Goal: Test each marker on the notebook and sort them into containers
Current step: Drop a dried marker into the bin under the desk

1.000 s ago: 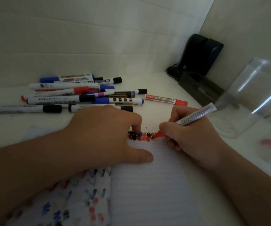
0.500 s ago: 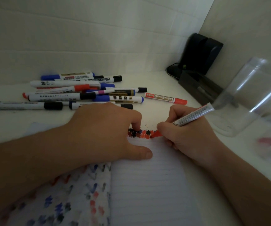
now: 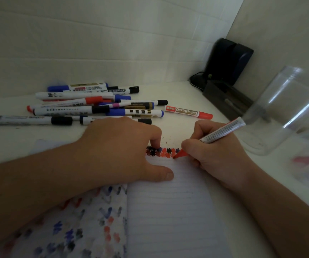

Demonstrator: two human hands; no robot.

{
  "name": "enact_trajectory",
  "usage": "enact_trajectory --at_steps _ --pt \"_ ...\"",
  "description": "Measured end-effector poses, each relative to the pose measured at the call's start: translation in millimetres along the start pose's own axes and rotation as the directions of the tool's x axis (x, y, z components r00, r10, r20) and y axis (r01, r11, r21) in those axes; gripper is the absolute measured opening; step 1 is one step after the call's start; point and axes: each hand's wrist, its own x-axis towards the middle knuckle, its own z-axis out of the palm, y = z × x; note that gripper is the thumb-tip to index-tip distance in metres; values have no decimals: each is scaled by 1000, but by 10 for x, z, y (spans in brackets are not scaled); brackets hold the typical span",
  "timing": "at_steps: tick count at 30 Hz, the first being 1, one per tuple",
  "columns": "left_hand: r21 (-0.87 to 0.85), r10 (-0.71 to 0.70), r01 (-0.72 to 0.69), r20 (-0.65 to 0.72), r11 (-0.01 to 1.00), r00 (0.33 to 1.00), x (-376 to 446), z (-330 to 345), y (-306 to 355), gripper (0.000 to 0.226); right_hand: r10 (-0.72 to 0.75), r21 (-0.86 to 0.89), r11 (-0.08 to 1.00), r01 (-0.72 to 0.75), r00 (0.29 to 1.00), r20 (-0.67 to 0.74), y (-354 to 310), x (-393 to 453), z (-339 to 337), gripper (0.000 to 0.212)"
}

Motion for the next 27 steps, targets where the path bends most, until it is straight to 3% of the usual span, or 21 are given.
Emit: enact_trajectory --at_steps 5,9,11,14,17,22,27 --pt "-4 4 -4 2 1000 1000 10 0 1 74 13 22 1000 -12 1000 -28 20 7 -14 26" --pt "-2 3 -3 4 1000 1000 -7 3 -1 75 29 32 999 -31 998 52 -11 7 -22 28" --pt "-28 7 -9 -61 1000 998 -26 7 7 74 89 246 964 -104 994 69 -18 25 -56 25" --pt "-267 63 -106 -163 958 985 -48 45 12 68 109 617 767 -176 983 145 -16 32 -197 25" --pt "-490 144 -243 -231 837 962 -19 69 -28 45 48 758 617 -211 972 231 15 20 -309 30" --pt "-588 160 -248 -198 770 967 22 76 -112 31 3 785 537 -309 931 364 -2 0 -307 33" --pt "-603 196 -258 -169 754 966 9 51 -98 23 58 747 570 -343 923 380 -10 2 -275 39"
